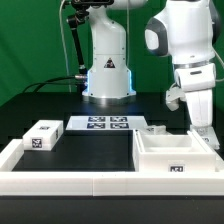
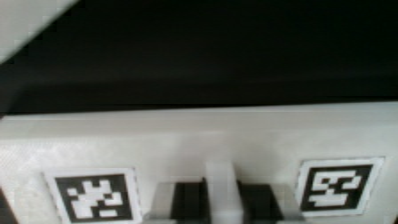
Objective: Assemble cabinet
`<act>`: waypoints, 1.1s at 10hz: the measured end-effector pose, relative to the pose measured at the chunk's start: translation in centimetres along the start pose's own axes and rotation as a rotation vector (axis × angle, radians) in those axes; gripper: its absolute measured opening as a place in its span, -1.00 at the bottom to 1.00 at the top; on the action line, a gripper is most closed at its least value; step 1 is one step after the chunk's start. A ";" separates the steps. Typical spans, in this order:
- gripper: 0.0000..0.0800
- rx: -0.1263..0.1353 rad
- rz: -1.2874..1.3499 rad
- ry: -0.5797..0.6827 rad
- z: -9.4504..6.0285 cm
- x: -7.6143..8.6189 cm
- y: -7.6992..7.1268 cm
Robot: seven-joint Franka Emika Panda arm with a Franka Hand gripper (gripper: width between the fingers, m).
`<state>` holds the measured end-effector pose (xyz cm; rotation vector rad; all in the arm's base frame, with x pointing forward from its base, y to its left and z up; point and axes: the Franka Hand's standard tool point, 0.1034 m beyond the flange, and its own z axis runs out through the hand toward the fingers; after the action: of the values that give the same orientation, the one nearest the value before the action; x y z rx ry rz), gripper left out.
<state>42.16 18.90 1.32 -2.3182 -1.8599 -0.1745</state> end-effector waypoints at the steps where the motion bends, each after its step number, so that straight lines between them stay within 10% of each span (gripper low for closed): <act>1: -0.83 0.000 0.000 0.000 0.0 0.0 0.0; 6: -0.83 -0.013 -0.032 -0.045 -2.9 -1.0 0.5; 11: -0.83 -0.028 -0.057 -0.085 -6.3 -5.7 3.1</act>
Offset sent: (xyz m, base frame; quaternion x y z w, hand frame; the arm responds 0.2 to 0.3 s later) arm -0.0089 -0.0203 0.0123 0.0029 -0.0145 -0.0237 0.9996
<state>43.96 11.53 6.21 -2.3262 -1.9775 -0.1112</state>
